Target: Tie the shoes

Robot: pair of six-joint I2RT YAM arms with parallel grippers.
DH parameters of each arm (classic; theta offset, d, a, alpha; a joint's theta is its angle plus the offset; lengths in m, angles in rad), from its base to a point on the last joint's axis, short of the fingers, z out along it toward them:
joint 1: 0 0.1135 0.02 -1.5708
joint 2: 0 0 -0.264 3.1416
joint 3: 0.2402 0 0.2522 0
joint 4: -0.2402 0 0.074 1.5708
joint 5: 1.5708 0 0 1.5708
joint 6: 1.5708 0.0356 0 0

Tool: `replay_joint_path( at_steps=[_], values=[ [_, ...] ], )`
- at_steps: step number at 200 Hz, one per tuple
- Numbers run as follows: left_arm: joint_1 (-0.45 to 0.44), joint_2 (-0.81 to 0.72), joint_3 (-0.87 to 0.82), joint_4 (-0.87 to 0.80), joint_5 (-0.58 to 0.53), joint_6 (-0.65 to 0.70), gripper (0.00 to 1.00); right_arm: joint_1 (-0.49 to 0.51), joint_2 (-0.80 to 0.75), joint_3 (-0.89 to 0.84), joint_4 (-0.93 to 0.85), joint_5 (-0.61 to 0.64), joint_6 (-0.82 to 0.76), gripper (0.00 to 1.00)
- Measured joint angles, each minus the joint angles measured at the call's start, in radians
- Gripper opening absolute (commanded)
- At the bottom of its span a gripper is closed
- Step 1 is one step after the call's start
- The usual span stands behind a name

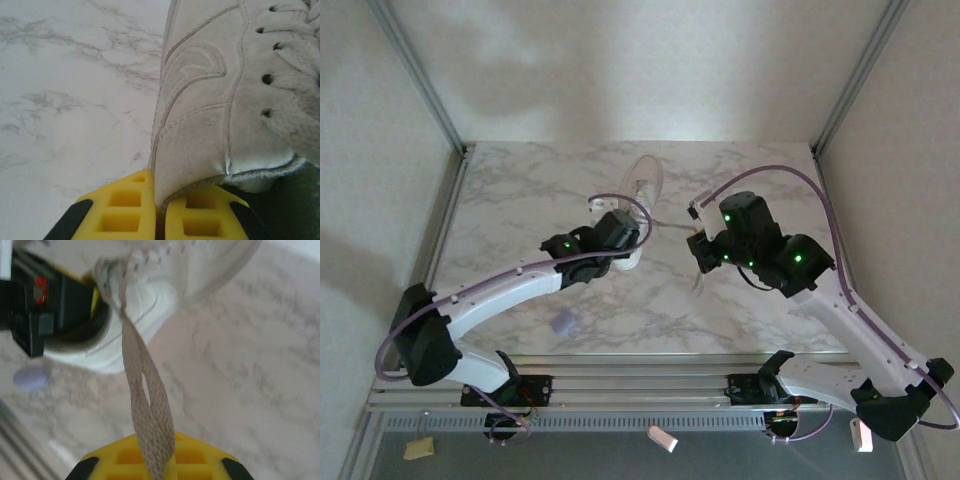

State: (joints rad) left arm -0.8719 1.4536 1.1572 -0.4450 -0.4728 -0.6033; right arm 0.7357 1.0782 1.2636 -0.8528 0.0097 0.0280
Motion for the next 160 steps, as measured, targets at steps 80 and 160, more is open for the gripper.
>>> replay_joint_path(
  at_steps=[80, 160],
  values=[
    [-0.039, 0.24, -0.033, 0.06, -0.029, -0.192, 0.0, -0.093, 0.101, -0.257, 0.013, -0.133, 0.132, 0.0],
    [0.047, 0.325, 0.0, 0.094, 0.026, -0.171, 0.0, -0.195, 0.282, -0.327, 0.31, -0.158, 0.281, 0.75]
  ],
)
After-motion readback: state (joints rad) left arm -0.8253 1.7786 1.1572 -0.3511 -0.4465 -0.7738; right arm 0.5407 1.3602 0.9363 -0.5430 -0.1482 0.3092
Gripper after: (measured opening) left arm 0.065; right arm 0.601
